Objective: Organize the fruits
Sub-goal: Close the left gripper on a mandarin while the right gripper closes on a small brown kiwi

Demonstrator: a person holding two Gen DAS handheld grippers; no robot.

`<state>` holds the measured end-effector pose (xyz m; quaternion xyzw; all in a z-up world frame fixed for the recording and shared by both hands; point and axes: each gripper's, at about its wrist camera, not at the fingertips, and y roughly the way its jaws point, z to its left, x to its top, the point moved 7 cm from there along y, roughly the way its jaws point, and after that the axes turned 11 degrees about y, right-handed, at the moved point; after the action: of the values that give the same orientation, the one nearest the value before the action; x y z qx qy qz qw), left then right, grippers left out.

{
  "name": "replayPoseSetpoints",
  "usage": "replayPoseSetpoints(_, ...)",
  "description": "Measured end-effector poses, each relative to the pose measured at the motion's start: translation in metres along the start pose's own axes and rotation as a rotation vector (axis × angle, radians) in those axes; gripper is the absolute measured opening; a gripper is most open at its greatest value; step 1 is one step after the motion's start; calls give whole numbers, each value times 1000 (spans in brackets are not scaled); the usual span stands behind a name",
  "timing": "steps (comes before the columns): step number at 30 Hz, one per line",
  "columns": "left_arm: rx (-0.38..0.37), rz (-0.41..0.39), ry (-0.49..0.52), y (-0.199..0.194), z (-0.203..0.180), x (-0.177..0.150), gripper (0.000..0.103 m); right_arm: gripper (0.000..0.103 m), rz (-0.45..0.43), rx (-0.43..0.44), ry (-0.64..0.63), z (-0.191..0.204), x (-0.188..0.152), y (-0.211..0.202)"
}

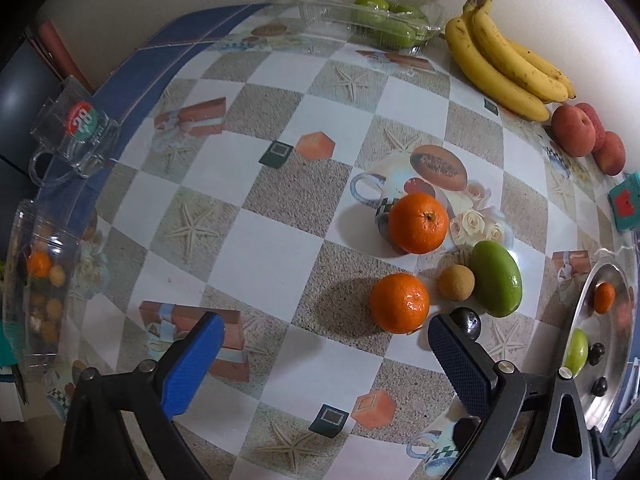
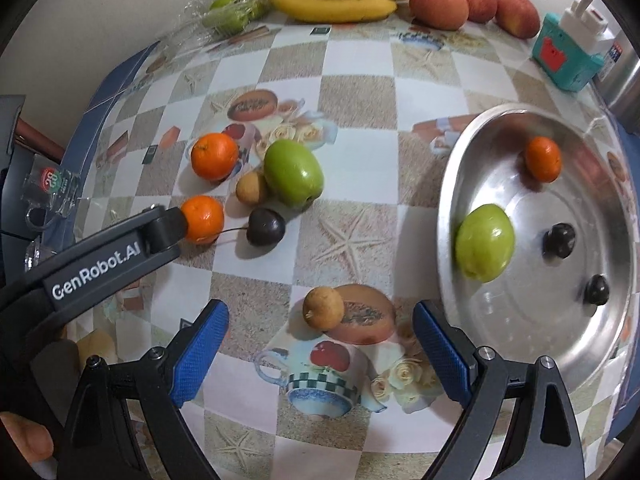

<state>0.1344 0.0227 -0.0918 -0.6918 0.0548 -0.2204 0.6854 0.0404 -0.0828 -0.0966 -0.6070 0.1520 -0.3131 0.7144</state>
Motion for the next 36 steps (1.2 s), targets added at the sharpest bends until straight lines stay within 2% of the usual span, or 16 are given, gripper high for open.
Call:
replayPoseSetpoints(11,-67,20,-1,13,-9,7,101,93,7,-4,15,-6,3,13)
replayPoseSetpoints(14,-83,13,10,16,-16,12,93,92,10,7,24,-8,3,14)
replayPoseSetpoints(18,-104,13,36,20,-26,17,87,85,5,3,20,-8,3,15)
replayPoseSetpoints(21,-120,12,44,22,-32,19,79,70,10,12,22,-9,2,15)
replayPoseSetpoints(23,-124,11,49,23,-35,21,72,69,18,21,23,-8,1,17)
replayPoseSetpoints(25,-125,11,55,23,-33,22,64,61,22,28,22,-7,0,19)
replayPoseSetpoints(29,-117,15,59,22,-37,20,49,52,21,40,21,-5,0,19)
replayPoseSetpoints(34,-138,13,57,27,-40,21,40,45,16,66,24,-4,2,16)
replayPoseSetpoints(36,-134,12,59,27,-40,20,40,38,17,71,25,-4,2,16)
